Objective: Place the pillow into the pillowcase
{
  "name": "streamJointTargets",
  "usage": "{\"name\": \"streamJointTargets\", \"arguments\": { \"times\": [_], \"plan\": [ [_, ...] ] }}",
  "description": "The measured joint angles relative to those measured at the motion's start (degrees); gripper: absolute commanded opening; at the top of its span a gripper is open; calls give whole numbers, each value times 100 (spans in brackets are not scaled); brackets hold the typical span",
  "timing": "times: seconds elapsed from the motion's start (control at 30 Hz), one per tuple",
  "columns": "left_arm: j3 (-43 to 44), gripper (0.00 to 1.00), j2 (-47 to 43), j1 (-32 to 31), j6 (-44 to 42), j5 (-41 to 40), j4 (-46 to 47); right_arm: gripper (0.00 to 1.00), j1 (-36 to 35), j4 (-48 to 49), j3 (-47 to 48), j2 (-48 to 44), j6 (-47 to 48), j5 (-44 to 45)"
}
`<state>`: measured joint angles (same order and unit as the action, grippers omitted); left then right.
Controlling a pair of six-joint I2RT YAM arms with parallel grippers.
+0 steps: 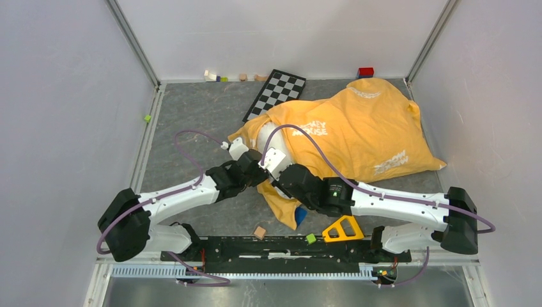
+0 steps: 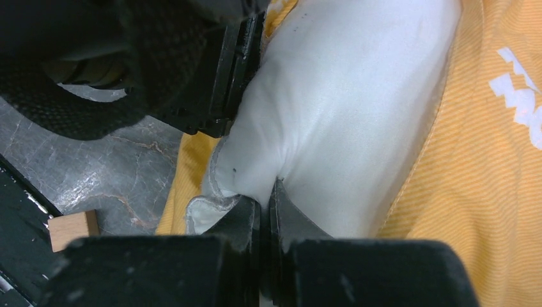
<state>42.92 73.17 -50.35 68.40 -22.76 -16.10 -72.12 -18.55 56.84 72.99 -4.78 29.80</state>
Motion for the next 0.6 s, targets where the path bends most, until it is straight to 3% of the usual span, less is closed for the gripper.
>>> {"name": "streamJointTargets", "arguments": {
  "times": [0.23,0.4,0.5,0.6],
  "plan": [
    [-142,38,116,15,4,15,466,0,9,-2,2,-9,-13,0],
    [-153,22,555,79,20,-7,807,0,24,-76,4,-7,-13,-7],
    [-155,4,669,114,22,-33,914,0,24,-90,4,-7,-11,-7],
    [-173,3,640,133,-17,-70,935,0,46,-94,31,9,-9,-7]
  ]
}}
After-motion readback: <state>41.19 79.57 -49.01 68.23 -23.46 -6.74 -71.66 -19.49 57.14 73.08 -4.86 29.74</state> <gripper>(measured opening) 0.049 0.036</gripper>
